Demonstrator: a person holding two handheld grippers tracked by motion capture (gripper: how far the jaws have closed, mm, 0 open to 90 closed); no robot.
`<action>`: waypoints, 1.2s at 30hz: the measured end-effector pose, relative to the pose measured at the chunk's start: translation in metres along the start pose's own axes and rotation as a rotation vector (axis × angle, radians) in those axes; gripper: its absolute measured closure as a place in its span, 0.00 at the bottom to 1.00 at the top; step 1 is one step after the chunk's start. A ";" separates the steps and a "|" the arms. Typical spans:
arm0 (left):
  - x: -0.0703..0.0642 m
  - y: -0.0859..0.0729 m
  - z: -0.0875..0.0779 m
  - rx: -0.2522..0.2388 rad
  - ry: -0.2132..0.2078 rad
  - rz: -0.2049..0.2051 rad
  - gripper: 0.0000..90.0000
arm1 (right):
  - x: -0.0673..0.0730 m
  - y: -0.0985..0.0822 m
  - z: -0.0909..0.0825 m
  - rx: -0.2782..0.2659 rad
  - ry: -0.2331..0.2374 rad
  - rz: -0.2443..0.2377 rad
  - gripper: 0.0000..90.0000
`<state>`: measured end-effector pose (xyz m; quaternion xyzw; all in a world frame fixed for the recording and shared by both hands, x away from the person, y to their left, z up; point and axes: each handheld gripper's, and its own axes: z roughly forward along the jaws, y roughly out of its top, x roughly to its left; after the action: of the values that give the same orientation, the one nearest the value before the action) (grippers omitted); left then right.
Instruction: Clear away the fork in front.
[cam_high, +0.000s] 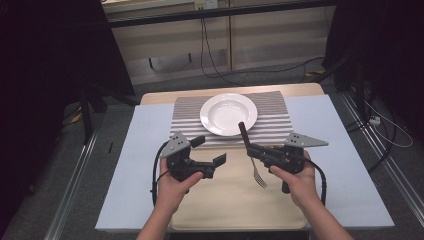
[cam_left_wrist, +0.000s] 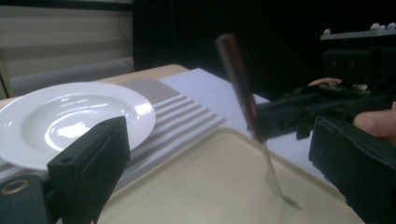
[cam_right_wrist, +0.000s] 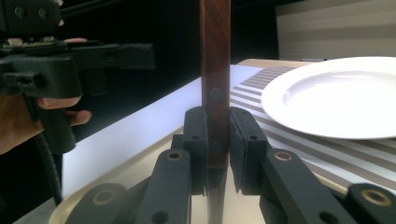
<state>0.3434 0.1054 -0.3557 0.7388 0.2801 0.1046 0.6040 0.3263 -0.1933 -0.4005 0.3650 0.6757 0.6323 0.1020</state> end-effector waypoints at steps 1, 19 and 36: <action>-0.003 0.005 0.006 0.005 -0.013 -0.011 0.10 | 0.002 0.000 0.003 0.000 0.006 0.001 0.87; -0.006 0.003 0.047 -0.012 -0.104 -0.217 0.85 | 0.018 -0.002 0.013 -0.005 0.034 -0.044 0.87; 0.024 0.001 -0.001 0.056 -0.130 -0.232 0.87 | 0.007 -0.011 -0.010 0.018 -0.103 -0.141 0.55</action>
<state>0.3625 0.1193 -0.3586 0.7231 0.3268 -0.0220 0.6081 0.3111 -0.1961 -0.4065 0.3495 0.6994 0.5976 0.1777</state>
